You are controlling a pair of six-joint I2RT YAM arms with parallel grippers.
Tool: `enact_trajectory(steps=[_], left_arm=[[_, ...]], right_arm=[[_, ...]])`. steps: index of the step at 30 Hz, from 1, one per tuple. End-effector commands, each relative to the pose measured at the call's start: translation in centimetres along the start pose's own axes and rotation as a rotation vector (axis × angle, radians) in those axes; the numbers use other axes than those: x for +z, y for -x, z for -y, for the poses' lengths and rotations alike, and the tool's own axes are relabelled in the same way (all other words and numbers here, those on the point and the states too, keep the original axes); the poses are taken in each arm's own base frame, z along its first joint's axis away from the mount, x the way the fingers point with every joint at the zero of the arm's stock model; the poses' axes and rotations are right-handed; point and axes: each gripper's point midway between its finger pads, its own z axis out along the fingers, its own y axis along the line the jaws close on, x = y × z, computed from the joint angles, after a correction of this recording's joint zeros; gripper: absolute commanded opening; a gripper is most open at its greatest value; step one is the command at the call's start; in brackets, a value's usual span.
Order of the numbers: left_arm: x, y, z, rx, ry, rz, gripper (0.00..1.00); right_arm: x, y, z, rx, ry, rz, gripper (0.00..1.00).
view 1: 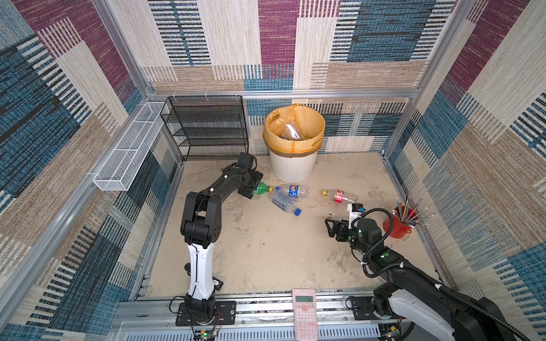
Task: Throw the plastic bottles in the bin
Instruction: 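Lower the left gripper onto the green soda bottle and close it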
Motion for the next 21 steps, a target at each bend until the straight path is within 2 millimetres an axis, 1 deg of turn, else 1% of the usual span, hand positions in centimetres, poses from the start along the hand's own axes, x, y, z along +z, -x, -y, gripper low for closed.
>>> enact_trajectory(steps=[1,5,10,16,21], left_arm=[[0.4,-0.3,-0.5,0.013,0.034,0.002,0.82],[0.9,-0.3,-0.9,0.032,0.06,0.007,0.81],[1.1,-0.3,-2.3,0.076,0.109,0.015,0.79],[0.2,-0.1,-4.1,0.19,0.168,0.029,0.76],[-1.5,-0.2,-5.5,0.333,0.212,0.022,0.7]], right_arm=[[-0.1,0.3,-0.1,0.005,0.001,0.017,0.85],[-0.2,0.5,0.0,0.002,-0.001,0.022,0.85],[-0.1,0.3,0.1,0.002,-0.005,0.018,0.85],[-0.2,0.3,0.1,0.0,-0.006,0.017,0.85],[-0.1,0.3,0.0,-0.001,-0.005,0.015,0.85]])
